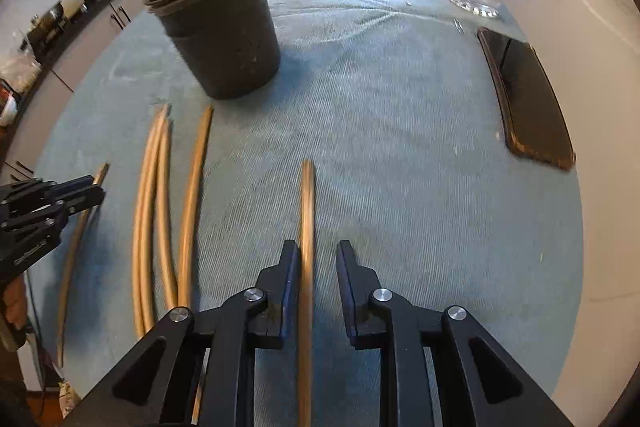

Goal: Organize utensils
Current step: 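Close the left tool on a third chopstick while the right tool grasps another chopstick, then lift the left tool's chopstick toward the black cup while the right tool carries its chopstick there, then open the left tool to drop its chopstick into the cup while the right tool releases its own, then lower the left tool onto a chopstick and close it while the right tool grasps another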

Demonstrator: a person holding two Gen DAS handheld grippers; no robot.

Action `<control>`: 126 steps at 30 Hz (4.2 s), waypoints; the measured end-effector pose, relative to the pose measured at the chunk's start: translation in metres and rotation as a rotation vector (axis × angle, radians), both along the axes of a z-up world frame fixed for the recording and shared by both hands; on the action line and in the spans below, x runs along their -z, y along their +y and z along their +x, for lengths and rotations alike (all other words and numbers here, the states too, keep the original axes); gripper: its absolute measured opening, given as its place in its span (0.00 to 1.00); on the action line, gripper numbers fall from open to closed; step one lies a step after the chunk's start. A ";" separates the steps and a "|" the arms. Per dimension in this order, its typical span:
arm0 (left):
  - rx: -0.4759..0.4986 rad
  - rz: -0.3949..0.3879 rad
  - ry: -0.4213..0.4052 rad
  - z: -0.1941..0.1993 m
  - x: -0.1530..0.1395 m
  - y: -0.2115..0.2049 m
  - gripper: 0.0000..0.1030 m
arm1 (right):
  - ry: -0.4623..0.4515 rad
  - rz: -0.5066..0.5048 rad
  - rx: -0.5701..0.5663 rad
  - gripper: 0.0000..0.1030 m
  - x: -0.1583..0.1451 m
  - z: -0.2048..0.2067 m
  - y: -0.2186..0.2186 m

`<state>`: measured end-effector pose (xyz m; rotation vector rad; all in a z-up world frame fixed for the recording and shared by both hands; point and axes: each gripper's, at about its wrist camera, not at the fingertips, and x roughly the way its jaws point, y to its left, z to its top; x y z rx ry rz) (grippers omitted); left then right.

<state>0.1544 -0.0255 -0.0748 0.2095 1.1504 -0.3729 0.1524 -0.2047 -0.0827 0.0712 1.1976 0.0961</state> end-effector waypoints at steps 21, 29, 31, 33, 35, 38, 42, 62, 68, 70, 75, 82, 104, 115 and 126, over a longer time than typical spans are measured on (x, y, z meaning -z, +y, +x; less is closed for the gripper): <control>-0.095 -0.054 -0.203 -0.031 -0.034 0.020 0.06 | -0.160 0.085 0.049 0.07 -0.022 -0.027 -0.002; -0.131 -0.149 -0.319 -0.066 -0.074 0.033 0.06 | -0.317 0.156 0.095 0.07 -0.058 -0.065 -0.011; -0.136 -0.170 -0.347 -0.073 -0.083 0.034 0.06 | -0.355 0.163 0.094 0.07 -0.068 -0.070 -0.009; -0.139 -0.182 -0.375 -0.086 -0.092 0.033 0.06 | -0.383 0.165 0.089 0.07 -0.075 -0.080 -0.005; -0.138 -0.189 -0.412 -0.095 -0.100 0.032 0.06 | -0.408 0.162 0.085 0.07 -0.081 -0.089 -0.001; -0.141 -0.205 -0.442 -0.104 -0.110 0.034 0.06 | -0.447 0.162 0.080 0.07 -0.091 -0.100 0.003; -0.147 -0.243 -0.472 -0.117 -0.125 0.038 0.06 | -0.509 0.166 0.075 0.07 -0.108 -0.113 0.007; -0.127 -0.342 -0.615 -0.122 -0.184 0.022 0.06 | -0.705 0.204 0.124 0.07 -0.166 -0.120 -0.003; -0.137 -0.378 -0.629 -0.093 -0.207 0.016 0.06 | -0.760 0.238 0.144 0.07 -0.188 -0.101 -0.015; -0.134 -0.382 -0.651 -0.082 -0.219 0.010 0.06 | -0.787 0.253 0.152 0.07 -0.200 -0.090 -0.019; -0.131 -0.404 -0.704 -0.050 -0.250 -0.005 0.06 | -0.859 0.280 0.175 0.07 -0.230 -0.055 -0.023; -0.157 -0.454 -0.764 0.009 -0.285 -0.029 0.06 | -0.983 0.297 0.216 0.07 -0.263 0.002 -0.022; -0.213 -0.423 -0.490 0.099 -0.183 -0.056 0.08 | -0.792 0.336 0.272 0.36 -0.166 0.064 -0.036; -0.277 -0.404 -0.522 0.032 -0.185 -0.007 0.48 | -0.768 0.299 0.263 0.54 -0.164 0.012 -0.035; -0.302 -0.242 -0.213 0.005 -0.055 -0.001 0.52 | -0.334 0.198 0.012 0.49 -0.041 -0.025 0.007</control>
